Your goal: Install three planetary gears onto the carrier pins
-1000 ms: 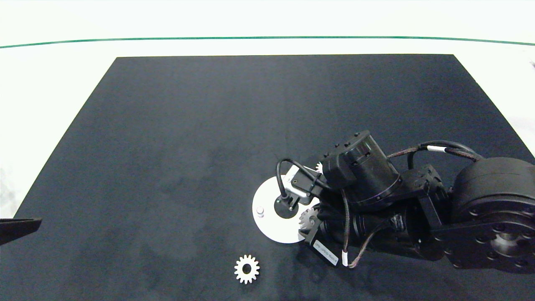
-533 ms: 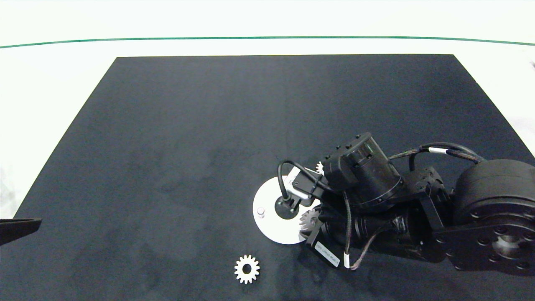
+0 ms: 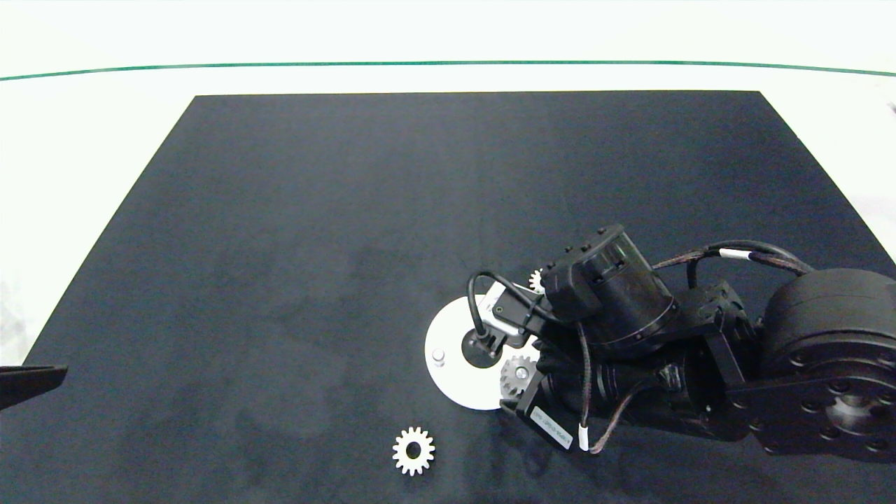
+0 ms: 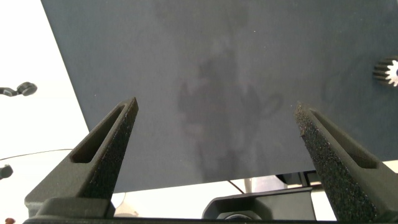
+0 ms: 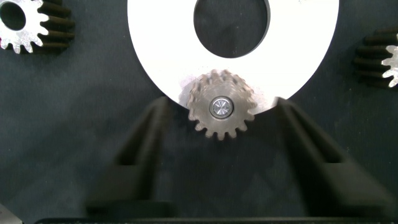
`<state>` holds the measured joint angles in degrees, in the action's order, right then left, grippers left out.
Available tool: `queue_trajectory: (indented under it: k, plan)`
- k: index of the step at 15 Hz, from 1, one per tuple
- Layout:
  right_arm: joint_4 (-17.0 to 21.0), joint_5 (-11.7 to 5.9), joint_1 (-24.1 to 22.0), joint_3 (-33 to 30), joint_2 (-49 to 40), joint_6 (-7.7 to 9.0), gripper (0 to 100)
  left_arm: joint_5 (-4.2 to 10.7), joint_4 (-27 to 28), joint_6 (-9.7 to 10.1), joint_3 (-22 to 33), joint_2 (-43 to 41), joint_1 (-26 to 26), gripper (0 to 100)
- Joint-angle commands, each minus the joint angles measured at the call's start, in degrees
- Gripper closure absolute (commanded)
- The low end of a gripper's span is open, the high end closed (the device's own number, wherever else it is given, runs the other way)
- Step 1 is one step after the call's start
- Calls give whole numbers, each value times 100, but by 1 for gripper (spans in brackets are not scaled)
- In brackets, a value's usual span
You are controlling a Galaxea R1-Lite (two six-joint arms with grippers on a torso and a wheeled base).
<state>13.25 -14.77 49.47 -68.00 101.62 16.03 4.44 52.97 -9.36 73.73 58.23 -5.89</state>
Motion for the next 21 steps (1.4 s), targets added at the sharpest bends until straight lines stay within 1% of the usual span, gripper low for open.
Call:
queue_trajectory:
  k: [1,5,7,9,10,11,12,13,14,15,16,20,21]
  plan:
    - [2,-8,-7,-3,-160,23,0,5,29,-4,1,-5,0,0]
    - [2,-8,-500,-249,-881,5,0,5,29,-13,1,-23,0,0]
    - [20,-8,-922,-513,-942,-30,0,5,29,-13,1,-31,0,0]
    - [20,-8,-1212,-688,-793,-214,0,5,29,-13,1,-40,0,0]
    - [28,-8,-1273,-811,-608,-293,0,5,38,-13,1,-40,0,0]
    - [55,-8,-1326,-1014,-424,-320,0,5,29,-13,1,-40,0,0]
    - [187,-8,-1361,-1225,-248,-329,0,5,29,-13,1,-40,0,0]
    - [415,-8,-1361,-1453,-116,-329,0,5,29,-13,1,-40,0,0]
    - [811,-8,-1361,-1778,24,-337,0,5,29,-13,1,-40,0,0]
    - [960,1,-1361,-1963,139,-364,0,5,29,-13,1,-40,0,0]
    - [969,-8,-1361,-1998,209,-408,0,5,29,-13,1,-40,0,0]
    - [978,10,-1379,-1972,499,-434,0,5,29,-13,-8,-40,0,0]
    - [978,10,-1379,-1980,561,-478,0,5,29,-13,-8,-40,0,0]
